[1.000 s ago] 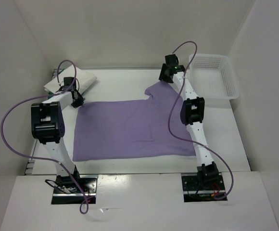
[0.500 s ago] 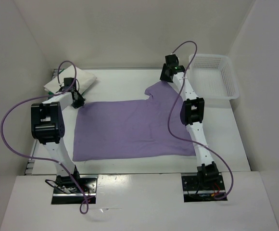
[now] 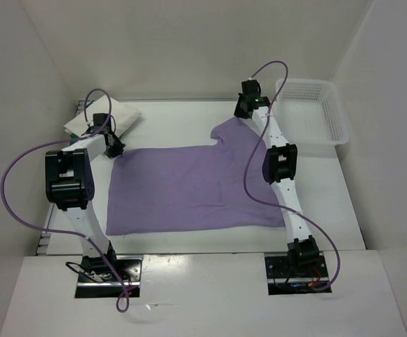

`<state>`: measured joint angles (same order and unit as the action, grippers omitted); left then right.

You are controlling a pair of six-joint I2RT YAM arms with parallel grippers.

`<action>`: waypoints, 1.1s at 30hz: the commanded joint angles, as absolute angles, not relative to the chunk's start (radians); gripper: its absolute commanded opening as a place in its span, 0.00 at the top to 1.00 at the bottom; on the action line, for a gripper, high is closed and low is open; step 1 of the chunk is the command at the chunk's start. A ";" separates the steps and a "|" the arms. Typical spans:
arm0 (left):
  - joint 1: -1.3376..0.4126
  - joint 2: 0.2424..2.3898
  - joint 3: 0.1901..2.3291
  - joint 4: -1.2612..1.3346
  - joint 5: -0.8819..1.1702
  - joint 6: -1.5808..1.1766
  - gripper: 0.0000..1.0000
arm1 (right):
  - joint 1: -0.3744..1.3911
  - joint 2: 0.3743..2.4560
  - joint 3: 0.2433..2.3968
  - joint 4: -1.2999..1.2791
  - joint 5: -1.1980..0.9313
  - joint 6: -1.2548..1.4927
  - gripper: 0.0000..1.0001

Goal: Fold and stack the t-shirts
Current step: Grap the side of the flattened tshirt furthest away from the robot with both arms

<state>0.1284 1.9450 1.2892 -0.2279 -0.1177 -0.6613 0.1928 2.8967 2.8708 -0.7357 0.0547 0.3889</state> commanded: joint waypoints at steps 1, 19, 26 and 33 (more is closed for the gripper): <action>0.133 1.907 1.282 -0.215 -0.094 -0.670 1.00 | 0.178 2.875 2.954 -0.759 0.019 0.397 1.00; 0.133 1.687 1.198 -0.195 -0.038 -0.640 1.00 | 0.060 1.982 1.860 -0.607 -0.238 0.397 1.00; 0.156 1.524 1.050 -0.219 0.014 -0.643 1.00 | 0.060 1.689 1.516 -0.588 -0.241 0.408 1.00; 0.207 1.433 0.951 -0.268 0.040 -0.643 1.00 | 0.060 1.427 1.224 -0.638 -0.196 0.417 1.00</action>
